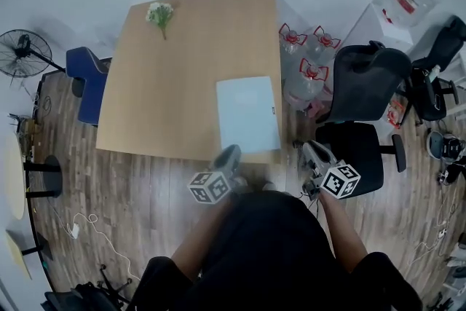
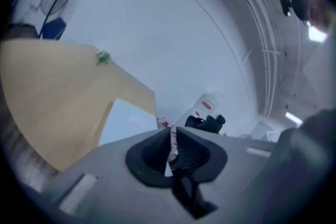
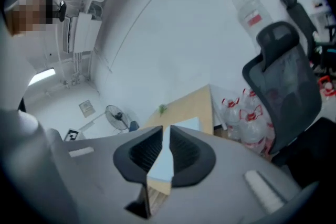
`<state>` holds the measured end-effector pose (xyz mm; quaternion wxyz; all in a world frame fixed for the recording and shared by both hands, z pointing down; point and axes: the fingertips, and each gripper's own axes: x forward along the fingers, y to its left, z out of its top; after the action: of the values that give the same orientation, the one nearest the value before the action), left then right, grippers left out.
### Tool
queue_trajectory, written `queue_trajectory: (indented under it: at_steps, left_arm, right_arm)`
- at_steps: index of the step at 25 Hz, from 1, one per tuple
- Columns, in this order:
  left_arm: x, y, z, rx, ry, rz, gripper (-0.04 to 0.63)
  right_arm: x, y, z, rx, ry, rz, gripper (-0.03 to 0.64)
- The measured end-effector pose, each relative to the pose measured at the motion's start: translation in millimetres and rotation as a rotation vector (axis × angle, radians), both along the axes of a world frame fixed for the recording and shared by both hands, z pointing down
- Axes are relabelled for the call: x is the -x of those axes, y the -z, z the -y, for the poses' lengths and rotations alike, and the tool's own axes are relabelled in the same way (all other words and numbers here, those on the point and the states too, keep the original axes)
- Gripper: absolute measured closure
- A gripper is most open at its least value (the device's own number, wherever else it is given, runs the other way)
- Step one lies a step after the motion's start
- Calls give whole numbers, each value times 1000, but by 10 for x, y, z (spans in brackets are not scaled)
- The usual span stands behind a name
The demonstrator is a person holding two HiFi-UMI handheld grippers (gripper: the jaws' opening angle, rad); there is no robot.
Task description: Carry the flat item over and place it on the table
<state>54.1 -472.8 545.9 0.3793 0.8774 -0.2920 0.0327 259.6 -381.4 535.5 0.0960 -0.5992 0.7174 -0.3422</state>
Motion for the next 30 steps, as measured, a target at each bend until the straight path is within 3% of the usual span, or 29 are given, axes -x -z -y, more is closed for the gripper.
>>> queue_trajectory:
  at_steps: [1, 4, 12, 20, 24, 30]
  left_arm:
    - [-19, 90, 13, -67, -4, 46, 583]
    - [-87, 385, 91, -230, -9, 116, 596]
    - [-50, 869, 232, -436, 35, 163, 597]
    - [262, 876, 507, -443, 138, 196, 596]
    - [356, 739, 616, -454, 147, 244, 597]
    - [483, 587, 757, -435, 159, 286, 596]
  right_arm:
    - [-60, 57, -6, -14, -53, -47, 609]
    - [-92, 198, 47, -36, -118, -156, 617]
    - [26, 529, 329, -103, -66, -405, 617]
    - [12, 593, 549, -101, -98, -469, 617]
    - [-27, 549, 638, -78, -135, -405, 616]
    - [23, 540, 835, -80, -121, -470, 616]
